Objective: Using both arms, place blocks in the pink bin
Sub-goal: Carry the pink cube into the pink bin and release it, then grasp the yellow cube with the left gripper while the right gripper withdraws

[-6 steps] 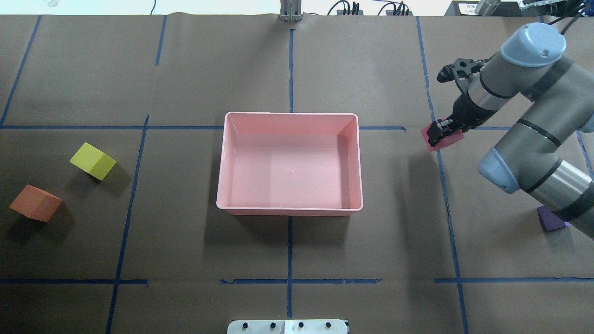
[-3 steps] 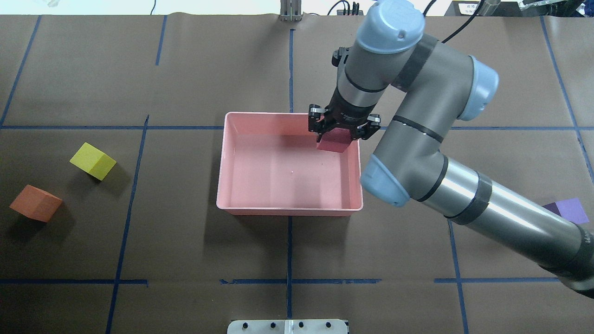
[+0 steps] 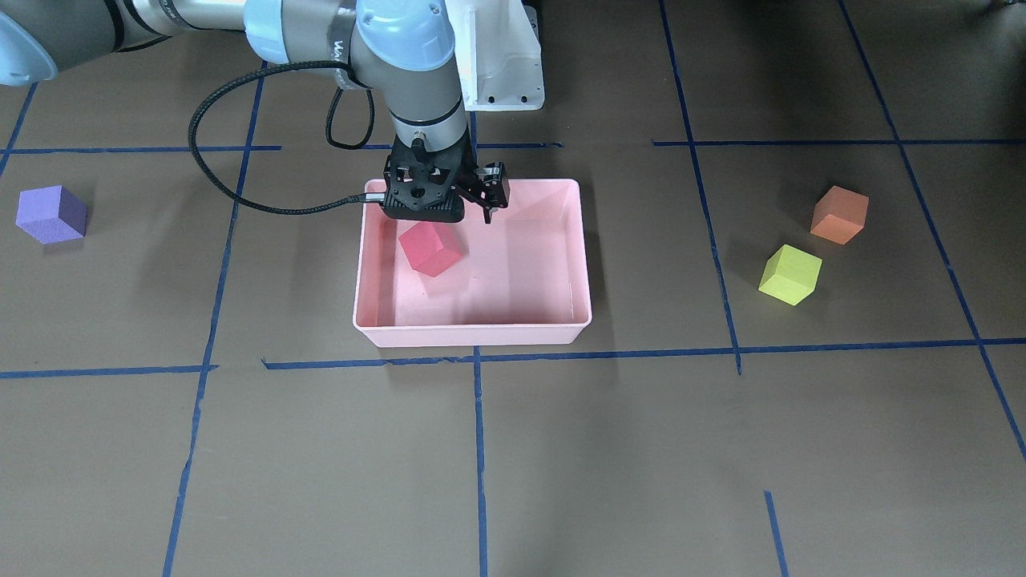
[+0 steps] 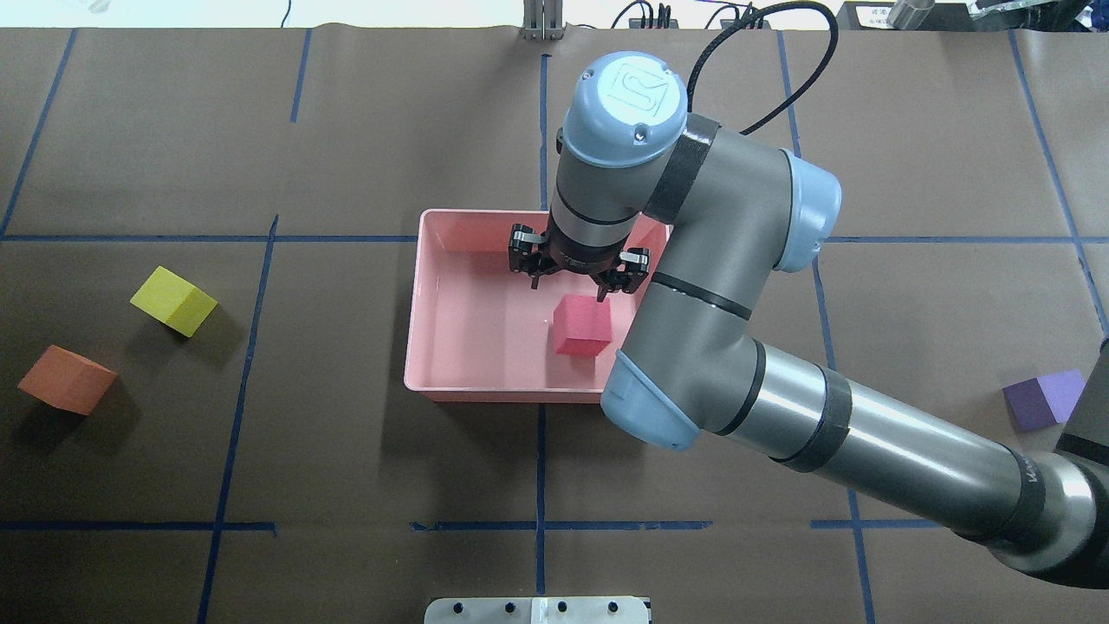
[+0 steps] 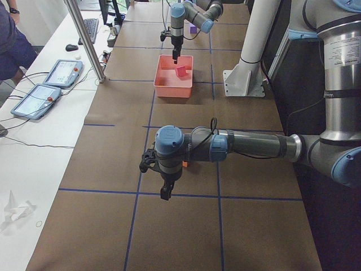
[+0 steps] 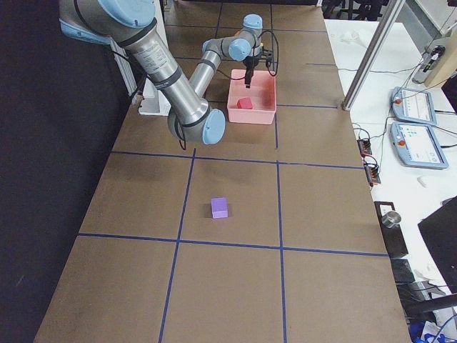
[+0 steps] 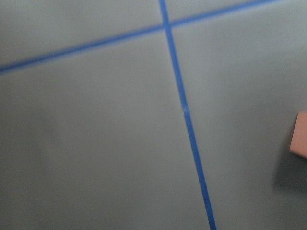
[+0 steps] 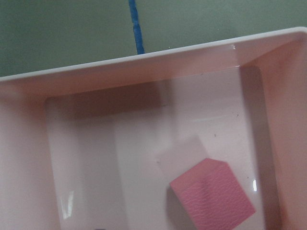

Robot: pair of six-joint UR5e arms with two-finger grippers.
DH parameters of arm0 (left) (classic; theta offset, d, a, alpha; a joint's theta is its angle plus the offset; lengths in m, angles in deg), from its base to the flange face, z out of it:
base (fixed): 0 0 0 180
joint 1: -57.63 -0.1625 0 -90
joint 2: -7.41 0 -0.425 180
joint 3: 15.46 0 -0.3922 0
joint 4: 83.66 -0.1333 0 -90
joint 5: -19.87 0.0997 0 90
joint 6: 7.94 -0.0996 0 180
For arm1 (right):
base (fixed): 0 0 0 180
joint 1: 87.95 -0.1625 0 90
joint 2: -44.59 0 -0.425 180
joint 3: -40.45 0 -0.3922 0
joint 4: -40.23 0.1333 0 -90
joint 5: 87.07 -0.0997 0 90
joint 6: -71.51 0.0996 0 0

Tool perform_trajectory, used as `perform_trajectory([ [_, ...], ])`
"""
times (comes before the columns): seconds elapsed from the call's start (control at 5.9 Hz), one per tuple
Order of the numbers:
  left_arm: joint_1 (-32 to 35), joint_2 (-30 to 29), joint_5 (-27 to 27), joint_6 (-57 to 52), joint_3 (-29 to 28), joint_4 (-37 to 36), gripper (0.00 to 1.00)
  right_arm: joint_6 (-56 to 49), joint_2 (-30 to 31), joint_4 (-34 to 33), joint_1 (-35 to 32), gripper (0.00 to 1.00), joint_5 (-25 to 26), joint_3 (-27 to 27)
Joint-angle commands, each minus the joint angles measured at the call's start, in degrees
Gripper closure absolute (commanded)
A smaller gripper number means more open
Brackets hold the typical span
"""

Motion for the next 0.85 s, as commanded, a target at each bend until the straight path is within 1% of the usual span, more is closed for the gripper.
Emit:
perform_trajectory([
  [0.0,-5.6,-5.5,-0.9,5.2,-3.0,6.6,0.0,-9.2,0.7,-1.9,-1.9,0.0,-0.7,0.3],
  [0.17,-12.7,-5.9,-1.3,11.2,-3.1,13.0,0.0,-16.9,2.2,-3.8,-5.8,0.0,-3.7,0.5],
  [0.34,-21.4,-6.5,-1.0,16.2,-3.2,17.3,0.0,-25.3,7.2,-3.8,-10.5,0.0,-7.2,2.8],
  [0.51,-24.1,-8.9,-1.2,18.3,-3.3,18.1,0.0,-34.6,11.6,-3.8,-15.1,0.0,-9.9,4.9],
  [0.68,-27.0,-11.0,-0.7,23.7,-3.6,18.2,0.0,-43.5,15.9,-3.8,-19.2,0.0,-11.9,6.8],
])
